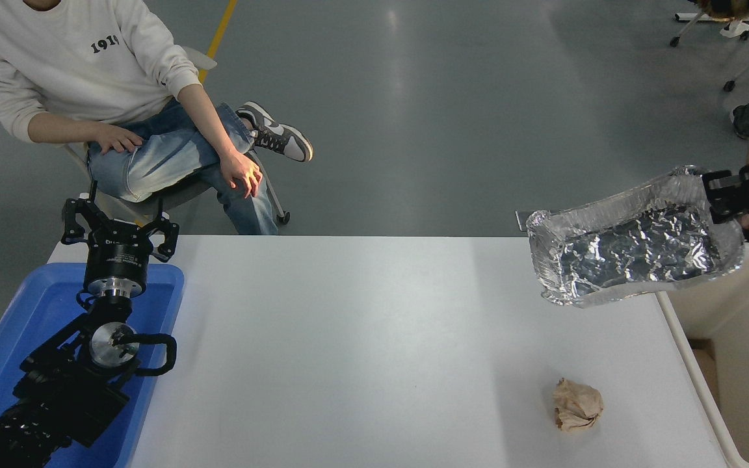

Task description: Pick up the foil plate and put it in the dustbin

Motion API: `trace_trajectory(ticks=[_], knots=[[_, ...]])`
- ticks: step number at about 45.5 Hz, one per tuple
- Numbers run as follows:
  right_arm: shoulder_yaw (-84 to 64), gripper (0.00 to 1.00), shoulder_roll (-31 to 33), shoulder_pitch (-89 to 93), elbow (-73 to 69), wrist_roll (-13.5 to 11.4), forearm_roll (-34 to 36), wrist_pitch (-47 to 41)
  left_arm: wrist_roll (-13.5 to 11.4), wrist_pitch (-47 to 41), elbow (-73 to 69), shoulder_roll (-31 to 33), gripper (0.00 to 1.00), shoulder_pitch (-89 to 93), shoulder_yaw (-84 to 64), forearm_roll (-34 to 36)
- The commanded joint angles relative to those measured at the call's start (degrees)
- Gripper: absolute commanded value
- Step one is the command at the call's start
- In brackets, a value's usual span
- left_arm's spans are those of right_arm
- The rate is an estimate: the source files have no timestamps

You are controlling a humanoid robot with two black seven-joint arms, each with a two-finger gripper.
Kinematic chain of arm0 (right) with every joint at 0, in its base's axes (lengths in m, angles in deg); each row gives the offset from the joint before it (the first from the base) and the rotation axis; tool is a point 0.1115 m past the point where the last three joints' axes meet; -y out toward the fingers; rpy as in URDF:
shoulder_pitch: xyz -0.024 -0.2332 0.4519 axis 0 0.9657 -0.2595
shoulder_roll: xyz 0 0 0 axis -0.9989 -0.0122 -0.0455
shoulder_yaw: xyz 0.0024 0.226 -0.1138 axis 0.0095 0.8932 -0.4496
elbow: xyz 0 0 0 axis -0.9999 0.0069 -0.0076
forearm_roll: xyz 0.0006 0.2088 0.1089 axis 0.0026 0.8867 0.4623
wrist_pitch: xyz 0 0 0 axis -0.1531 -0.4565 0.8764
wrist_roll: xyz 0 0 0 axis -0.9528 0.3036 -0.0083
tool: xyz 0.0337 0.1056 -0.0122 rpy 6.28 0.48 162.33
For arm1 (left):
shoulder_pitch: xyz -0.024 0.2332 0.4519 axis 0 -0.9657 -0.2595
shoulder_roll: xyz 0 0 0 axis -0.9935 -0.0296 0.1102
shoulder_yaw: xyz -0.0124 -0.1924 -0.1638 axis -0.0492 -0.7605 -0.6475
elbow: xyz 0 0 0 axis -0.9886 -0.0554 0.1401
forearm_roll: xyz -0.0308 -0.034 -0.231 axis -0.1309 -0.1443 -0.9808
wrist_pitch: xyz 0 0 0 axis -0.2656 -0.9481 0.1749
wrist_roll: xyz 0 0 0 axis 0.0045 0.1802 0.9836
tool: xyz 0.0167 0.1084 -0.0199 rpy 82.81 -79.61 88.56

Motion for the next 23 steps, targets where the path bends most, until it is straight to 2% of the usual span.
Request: trace_trajectory(ticks=[1, 5, 11, 17, 23], knots=[[-2.11, 0.0, 13.02, 1.37, 8.1, 0.11, -15.94, 0.58, -0.03, -0.07, 0.01, 0.0, 0.99, -0.04, 0.0, 0.0], [-0.36, 0.0, 19.61, 5.49, 14.78, 0.29, -21.93, 3.21, -0.03, -0.07, 0.01, 0.0, 0.99, -0.04, 0.0, 0.0], [6.84, 0.0, 27.79, 18.31, 22.87, 1.17, -24.22, 14.19, -0.03, -0.07, 0.01, 0.0, 0.99, -0.04, 0.0, 0.0], [16.33, 0.0, 28.51, 38.87, 31.92, 2.31, -23.35, 27.2, -0.03, -0.07, 0.01, 0.0, 0.99, -0.04, 0.0, 0.0], [36.8, 0.0, 25.52, 63.57, 38.43, 2.05, -19.05, 30.64, -0.03, -0.07, -0.08, 0.0, 0.99, 0.05, 0.0, 0.0]])
